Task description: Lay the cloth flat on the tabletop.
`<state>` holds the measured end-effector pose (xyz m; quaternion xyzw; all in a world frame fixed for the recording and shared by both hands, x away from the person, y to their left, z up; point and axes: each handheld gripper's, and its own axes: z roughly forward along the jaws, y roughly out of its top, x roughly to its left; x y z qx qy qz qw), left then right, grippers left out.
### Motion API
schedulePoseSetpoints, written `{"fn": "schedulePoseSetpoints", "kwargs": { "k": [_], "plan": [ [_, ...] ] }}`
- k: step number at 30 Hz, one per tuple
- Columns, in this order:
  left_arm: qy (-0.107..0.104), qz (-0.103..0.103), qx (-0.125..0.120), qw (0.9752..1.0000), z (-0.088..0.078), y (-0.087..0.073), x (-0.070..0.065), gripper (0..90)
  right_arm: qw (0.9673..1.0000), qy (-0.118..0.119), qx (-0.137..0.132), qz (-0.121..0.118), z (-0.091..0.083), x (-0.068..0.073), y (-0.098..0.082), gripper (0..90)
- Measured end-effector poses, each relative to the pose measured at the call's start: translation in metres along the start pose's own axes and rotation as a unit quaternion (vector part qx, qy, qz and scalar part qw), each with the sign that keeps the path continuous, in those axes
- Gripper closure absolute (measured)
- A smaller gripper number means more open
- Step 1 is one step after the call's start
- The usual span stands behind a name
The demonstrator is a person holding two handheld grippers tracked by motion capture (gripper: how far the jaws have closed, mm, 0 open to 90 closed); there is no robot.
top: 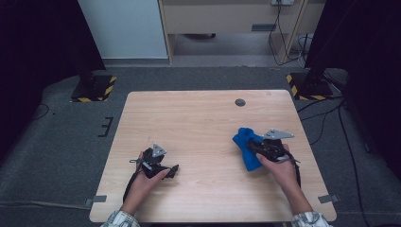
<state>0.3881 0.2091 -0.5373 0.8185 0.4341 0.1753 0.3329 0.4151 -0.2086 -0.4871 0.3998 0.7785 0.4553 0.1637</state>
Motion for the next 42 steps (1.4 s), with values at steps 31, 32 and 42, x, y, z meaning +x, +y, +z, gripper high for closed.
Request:
{"fn": "schedulePoseSetpoints", "kwargs": {
  "k": [31, 32, 42],
  "plan": [
    [0.005, -0.004, 0.001, 1.0000, 0.002, 0.002, -0.002, 0.0, 0.9921, 0.049, 0.090, -0.072, 0.096, 0.116, 0.002, 36.9],
    [0.005, -0.004, 0.001, 1.0000, 0.002, 0.002, -0.002, 0.0, 0.9921, 0.049, 0.090, -0.072, 0.096, 0.116, 0.002, 36.9],
    [-0.020, -0.011, -0.018, 0.9996, 0.002, 0.005, -0.002, 4.5, 0.9953, 0.058, 0.044, -0.063, 0.055, 0.108, 0.028, 8.7]
  ]
}}
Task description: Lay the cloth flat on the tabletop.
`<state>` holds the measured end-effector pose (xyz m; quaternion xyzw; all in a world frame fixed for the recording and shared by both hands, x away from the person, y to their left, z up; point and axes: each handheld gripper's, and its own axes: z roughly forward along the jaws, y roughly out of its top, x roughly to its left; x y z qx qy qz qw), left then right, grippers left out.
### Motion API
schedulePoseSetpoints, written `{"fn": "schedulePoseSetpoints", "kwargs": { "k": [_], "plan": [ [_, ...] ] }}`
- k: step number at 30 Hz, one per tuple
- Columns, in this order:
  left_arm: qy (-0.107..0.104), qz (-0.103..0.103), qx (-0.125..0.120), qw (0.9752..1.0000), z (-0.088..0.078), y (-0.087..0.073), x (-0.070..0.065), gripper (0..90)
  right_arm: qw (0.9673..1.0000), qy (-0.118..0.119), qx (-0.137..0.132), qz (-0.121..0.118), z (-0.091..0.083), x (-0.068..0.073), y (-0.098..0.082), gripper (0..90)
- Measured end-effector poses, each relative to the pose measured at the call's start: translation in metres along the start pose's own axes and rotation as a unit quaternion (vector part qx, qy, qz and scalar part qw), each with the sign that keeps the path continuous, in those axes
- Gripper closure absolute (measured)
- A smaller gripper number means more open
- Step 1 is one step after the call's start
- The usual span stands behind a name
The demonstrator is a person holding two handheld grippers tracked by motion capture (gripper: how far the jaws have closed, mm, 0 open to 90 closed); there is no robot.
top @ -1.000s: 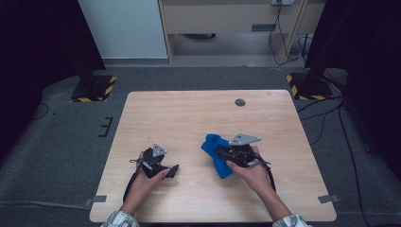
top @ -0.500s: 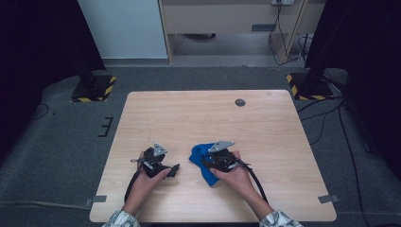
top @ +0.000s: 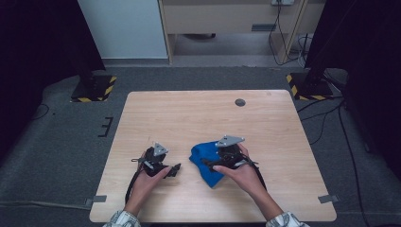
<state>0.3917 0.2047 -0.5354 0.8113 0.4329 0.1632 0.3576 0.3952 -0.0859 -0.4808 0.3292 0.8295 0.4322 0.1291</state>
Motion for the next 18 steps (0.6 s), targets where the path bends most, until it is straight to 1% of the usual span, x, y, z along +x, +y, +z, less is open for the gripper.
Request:
{"fn": "schedulePoseSetpoints", "kwargs": {
  "k": [1, 2, 3, 4, 5, 6, 7, 9, 11, 13, 15, 16, 17, 18],
  "plan": [
    [0.000, 0.000, 0.000, 1.0000, 0.000, 0.000, 0.000, 6.0, 1.0000, 0.000, 0.000, 0.000, 0.000, 0.000, 0.000, 8.7],
    [0.001, -0.007, -0.002, 1.0000, -0.001, 0.001, 0.000, 6.0, 1.0000, 0.000, -0.005, 0.001, -0.006, -0.002, 0.001, 9.5],
    [0.000, -0.007, -0.007, 1.0000, -0.002, 0.001, 0.001, 7.2, 0.9999, -0.003, -0.017, 0.002, -0.018, -0.006, 0.003, 13.7],
    [-0.001, 0.006, -0.015, 0.9999, -0.007, 0.002, -0.001, 8.0, 0.9998, -0.007, -0.020, 0.002, -0.024, -0.009, 0.002, 17.8],
    [-0.001, 0.006, -0.015, 0.9999, -0.007, 0.002, -0.001, 8.6, 0.9998, -0.010, -0.019, 0.000, -0.030, -0.011, 0.001, 20.9],
    [0.002, 0.010, -0.018, 0.9998, -0.009, 0.003, -0.003, 9.4, 0.9998, -0.014, -0.014, -0.002, -0.035, -0.013, -0.001, 23.3],
    [0.002, 0.010, -0.025, 0.9996, -0.011, 0.004, -0.005, 9.4, 0.9998, -0.014, -0.014, -0.002, -0.035, -0.013, -0.001, 23.3],
    [-0.003, 0.008, -0.035, 0.9994, -0.015, 0.006, -0.010, 11.6, 0.9997, -0.024, -0.010, -0.001, -0.044, -0.018, -0.009, 26.8],
    [-0.004, 0.015, -0.041, 0.9991, -0.017, 0.009, -0.017, 13.0, 0.9996, -0.029, -0.002, 0.004, -0.050, -0.022, -0.021, 31.7],
    [-0.005, 0.025, -0.047, 0.9986, -0.018, 0.011, -0.023, 13.2, 0.9994, -0.032, 0.011, 0.003, -0.053, -0.026, -0.033, 37.4],
    [-0.006, 0.028, -0.055, 0.9981, -0.019, 0.014, -0.028, 14.5, 0.9993, -0.032, 0.020, 0.006, -0.051, -0.031, -0.043, 46.7],
    [-0.008, 0.030, -0.058, 0.9978, -0.019, 0.015, -0.031, 14.4, 0.9992, -0.023, 0.030, 0.015, -0.046, -0.035, -0.051, 50.3],
    [-0.008, 0.030, -0.058, 0.9978, -0.019, 0.015, -0.031, 14.4, 0.9992, -0.023, 0.030, 0.015, -0.046, -0.035, -0.051, 50.3],
    [-0.007, 0.032, -0.059, 0.9977, -0.020, 0.016, -0.032, 14.4, 0.9989, -0.011, 0.037, 0.025, -0.039, -0.038, -0.055, 51.9]
  ]
}}
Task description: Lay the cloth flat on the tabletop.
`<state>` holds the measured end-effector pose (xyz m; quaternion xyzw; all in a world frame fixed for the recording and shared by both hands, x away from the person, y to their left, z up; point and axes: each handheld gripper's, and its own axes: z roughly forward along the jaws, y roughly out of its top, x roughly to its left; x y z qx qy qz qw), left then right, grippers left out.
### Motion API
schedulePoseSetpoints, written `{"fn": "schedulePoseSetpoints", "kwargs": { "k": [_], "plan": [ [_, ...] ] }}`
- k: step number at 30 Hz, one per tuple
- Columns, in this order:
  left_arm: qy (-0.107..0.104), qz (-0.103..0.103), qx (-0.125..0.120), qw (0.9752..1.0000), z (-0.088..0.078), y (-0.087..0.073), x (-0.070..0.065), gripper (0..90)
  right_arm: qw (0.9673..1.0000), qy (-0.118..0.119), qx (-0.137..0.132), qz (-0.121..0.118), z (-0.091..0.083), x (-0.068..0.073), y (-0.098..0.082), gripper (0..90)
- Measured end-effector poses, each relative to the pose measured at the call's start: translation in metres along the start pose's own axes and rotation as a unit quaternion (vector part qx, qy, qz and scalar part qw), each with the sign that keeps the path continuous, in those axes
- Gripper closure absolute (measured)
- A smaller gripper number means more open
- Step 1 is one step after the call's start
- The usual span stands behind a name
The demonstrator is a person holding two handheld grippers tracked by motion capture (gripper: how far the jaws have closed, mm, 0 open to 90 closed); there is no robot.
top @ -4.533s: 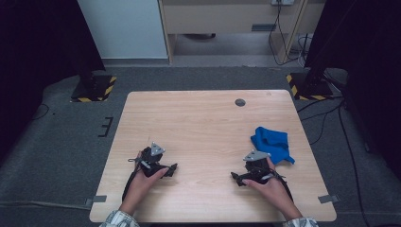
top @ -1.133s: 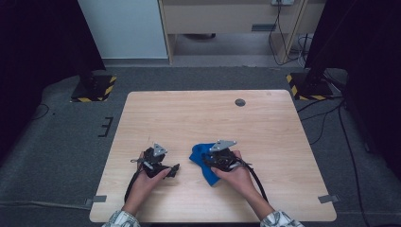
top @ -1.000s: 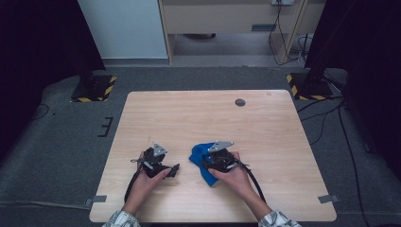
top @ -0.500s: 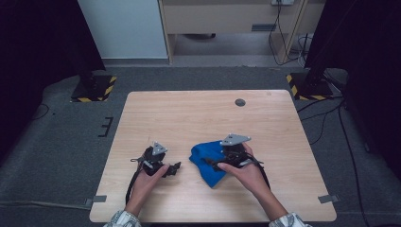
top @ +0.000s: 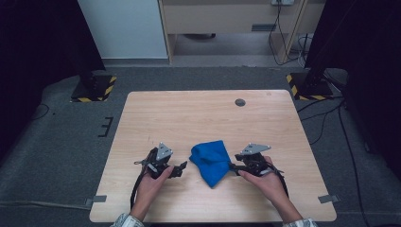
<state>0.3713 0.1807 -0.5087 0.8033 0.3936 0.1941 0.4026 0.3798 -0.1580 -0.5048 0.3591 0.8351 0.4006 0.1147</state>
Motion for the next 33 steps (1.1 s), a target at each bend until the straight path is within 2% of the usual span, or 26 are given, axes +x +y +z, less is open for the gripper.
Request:
{"fn": "schedulePoseSetpoints", "kwargs": {
  "k": [3, 5, 9, 10, 11, 14, 16, 18, 20, 23, 24, 25, 27, 28, 33],
  "plan": [
    [-0.006, -0.001, -0.006, 1.0000, -0.002, 0.002, -0.002, 14.3, 0.9999, 0.008, 0.006, 0.009, 0.007, -0.002, -0.002, 53.9],
    [-0.020, -0.011, -0.012, 0.9997, -0.003, 0.003, -0.003, 14.2, 0.9997, 0.012, 0.011, 0.017, 0.013, -0.002, -0.003, 56.3],
    [-0.034, -0.010, -0.021, 0.9991, -0.003, 0.006, -0.007, 13.7, 0.9995, 0.021, 0.023, 0.010, 0.024, 0.008, -0.003, 58.4],
    [-0.033, -0.003, -0.023, 0.9992, -0.003, 0.008, -0.009, 13.5, 0.9994, 0.020, 0.028, 0.001, 0.030, 0.014, -0.002, 62.0],
    [-0.033, -0.003, -0.023, 0.9992, -0.003, 0.008, -0.009, 13.5, 0.9994, 0.020, 0.028, 0.001, 0.030, 0.014, -0.002, 62.0],
    [-0.034, 0.005, -0.025, 0.9991, -0.003, 0.010, -0.013, 13.1, 0.9996, 0.015, 0.020, -0.015, 0.035, 0.023, 0.001, 68.6],
    [-0.028, 0.014, -0.022, 0.9993, -0.003, 0.011, -0.015, 13.1, 0.9995, 0.009, 0.017, -0.023, 0.037, 0.028, 0.003, 73.3],
    [-0.021, 0.020, -0.022, 0.9993, -0.003, 0.012, -0.016, 13.0, 0.9995, 0.008, 0.013, -0.028, 0.039, 0.029, 0.004, 77.7],
    [-0.015, 0.023, -0.025, 0.9993, -0.004, 0.013, -0.016, 13.0, 0.9994, 0.009, 0.013, -0.030, 0.040, 0.029, 0.005, 78.3],
    [-0.020, 0.039, -0.016, 0.9989, -0.002, 0.017, -0.013, 13.0, 0.9996, 0.009, 0.007, -0.027, 0.044, 0.027, 0.009, 79.0],
    [-0.021, 0.042, -0.012, 0.9989, -0.002, 0.018, -0.011, 12.8, 0.9992, 0.010, 0.007, -0.037, 0.048, 0.027, 0.014, 79.0],
    [-0.018, 0.039, -0.013, 0.9990, -0.001, 0.018, -0.008, 12.8, 0.9992, 0.010, 0.007, -0.037, 0.048, 0.027, 0.014, 79.0],
    [-0.015, 0.040, -0.013, 0.9990, 0.001, 0.019, -0.002, 12.7, 0.9988, 0.018, 0.006, -0.045, 0.055, 0.026, 0.021, 79.2],
    [-0.008, 0.052, -0.012, 0.9985, 0.002, 0.022, 0.002, 11.9, 0.9980, 0.031, 0.004, -0.054, 0.062, 0.026, 0.027, 79.5],
    [-0.016, 0.040, -0.029, 0.9987, 0.006, 0.028, 0.015, 11.0, 0.9972, 0.042, 0.005, -0.062, 0.071, 0.030, 0.033, 80.0]
  ]
}}
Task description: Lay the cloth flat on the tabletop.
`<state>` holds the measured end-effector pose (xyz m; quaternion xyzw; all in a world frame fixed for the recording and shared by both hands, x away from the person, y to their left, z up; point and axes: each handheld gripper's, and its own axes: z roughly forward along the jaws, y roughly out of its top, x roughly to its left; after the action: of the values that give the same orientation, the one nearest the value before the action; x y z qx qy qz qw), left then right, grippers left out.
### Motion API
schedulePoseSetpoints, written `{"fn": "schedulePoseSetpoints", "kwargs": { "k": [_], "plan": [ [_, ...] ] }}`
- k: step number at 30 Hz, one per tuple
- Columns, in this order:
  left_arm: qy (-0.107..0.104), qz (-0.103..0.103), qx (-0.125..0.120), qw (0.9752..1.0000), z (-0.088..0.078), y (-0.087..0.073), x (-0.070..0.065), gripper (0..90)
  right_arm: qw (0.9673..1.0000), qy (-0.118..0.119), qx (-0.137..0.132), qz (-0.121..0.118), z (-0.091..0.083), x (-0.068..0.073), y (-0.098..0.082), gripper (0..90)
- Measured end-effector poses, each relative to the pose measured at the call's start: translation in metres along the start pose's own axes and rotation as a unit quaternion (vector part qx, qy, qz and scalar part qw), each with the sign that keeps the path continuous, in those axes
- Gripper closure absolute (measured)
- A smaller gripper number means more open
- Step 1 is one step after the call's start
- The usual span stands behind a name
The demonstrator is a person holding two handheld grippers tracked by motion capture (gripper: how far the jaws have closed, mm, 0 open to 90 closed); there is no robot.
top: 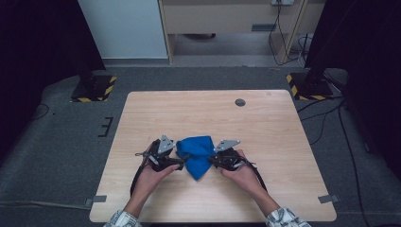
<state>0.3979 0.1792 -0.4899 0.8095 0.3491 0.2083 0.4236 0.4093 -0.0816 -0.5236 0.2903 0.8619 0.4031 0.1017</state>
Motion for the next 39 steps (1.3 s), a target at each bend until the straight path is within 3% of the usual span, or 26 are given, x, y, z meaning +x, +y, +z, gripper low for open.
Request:
{"fn": "schedulePoseSetpoints", "kwargs": {
  "k": [1, 2, 3, 6, 10, 11, 13, 14, 15, 18, 20, 24, 27, 30, 32, 35, 39],
  "plan": [
    [-0.022, -0.022, 0.007, 0.9995, 0.009, 0.000, 0.009, 11.0, 1.0000, 0.005, 0.003, 0.001, 0.002, 0.002, -0.001, 79.8],
    [-0.022, -0.022, 0.007, 0.9995, 0.009, 0.000, 0.009, 11.0, 1.0000, 0.005, 0.003, 0.001, 0.002, 0.002, -0.001, 79.8],
    [-0.034, -0.042, 0.008, 0.9985, 0.018, -0.001, 0.015, 11.4, 1.0000, 0.007, 0.005, 0.002, 0.002, 0.005, -0.002, 79.3],
    [-0.033, -0.039, 0.015, 0.9986, 0.024, -0.001, 0.017, 15.2, 0.9999, 0.009, 0.006, 0.002, 0.001, 0.006, -0.003, 78.7],
    [-0.029, -0.023, 0.019, 0.9991, 0.024, 0.000, 0.014, 45.6, 0.9999, 0.012, 0.007, 0.008, 0.002, 0.007, -0.004, 76.2],
    [-0.033, -0.014, 0.020, 0.9992, 0.023, 0.001, 0.012, 45.6, 0.9998, 0.014, 0.010, 0.009, 0.003, 0.007, -0.004, 72.9],
    [-0.025, -0.008, 0.014, 0.9996, 0.019, 0.004, 0.008, 64.2, 0.9997, 0.001, 0.013, 0.020, 0.004, 0.009, -0.006, 58.3],
    [-0.025, -0.008, 0.014, 0.9996, 0.019, 0.004, 0.008, 67.9, 0.9997, 0.001, 0.013, 0.020, 0.004, 0.009, -0.006, 58.3],
    [-0.024, -0.007, 0.013, 0.9996, 0.018, 0.004, 0.007, 67.9, 0.9995, -0.013, 0.014, 0.026, 0.003, 0.009, -0.006, 51.4],
    [-0.025, -0.010, 0.020, 0.9994, 0.014, 0.005, 0.003, 74.0, 0.9982, -0.040, 0.006, 0.044, -0.001, 0.013, -0.008, 41.8],
    [-0.020, -0.017, 0.019, 0.9995, 0.010, 0.006, 0.002, 75.7, 0.9976, -0.044, 0.013, 0.053, -0.004, 0.015, -0.011, 40.0],
    [-0.031, -0.054, -0.005, 0.9981, 0.001, 0.005, 0.004, 76.9, 0.9968, -0.055, 0.010, 0.058, -0.006, 0.016, -0.016, 54.7],
    [-0.021, -0.059, -0.016, 0.9979, -0.009, 0.006, 0.005, 76.9, 0.9967, -0.057, 0.007, 0.056, -0.008, 0.014, -0.018, 74.2],
    [-0.016, -0.061, -0.016, 0.9979, -0.012, 0.004, 0.008, 76.7, 0.9968, -0.056, 0.004, 0.057, -0.009, 0.012, -0.020, 80.5],
    [-0.008, -0.050, -0.010, 0.9986, -0.013, 0.002, 0.009, 76.7, 0.9968, -0.052, 0.003, 0.060, -0.010, 0.009, -0.021, 83.7],
    [-0.004, -0.060, 0.003, 0.9982, -0.013, -0.004, 0.013, 77.0, 0.9970, -0.048, 0.007, 0.061, -0.013, 0.006, -0.020, 84.7],
    [-0.002, -0.056, 0.030, 0.9980, -0.011, -0.012, 0.013, 80.2, 0.9963, -0.058, 0.004, 0.064, -0.022, -0.001, -0.019, 85.3]
  ]
}}
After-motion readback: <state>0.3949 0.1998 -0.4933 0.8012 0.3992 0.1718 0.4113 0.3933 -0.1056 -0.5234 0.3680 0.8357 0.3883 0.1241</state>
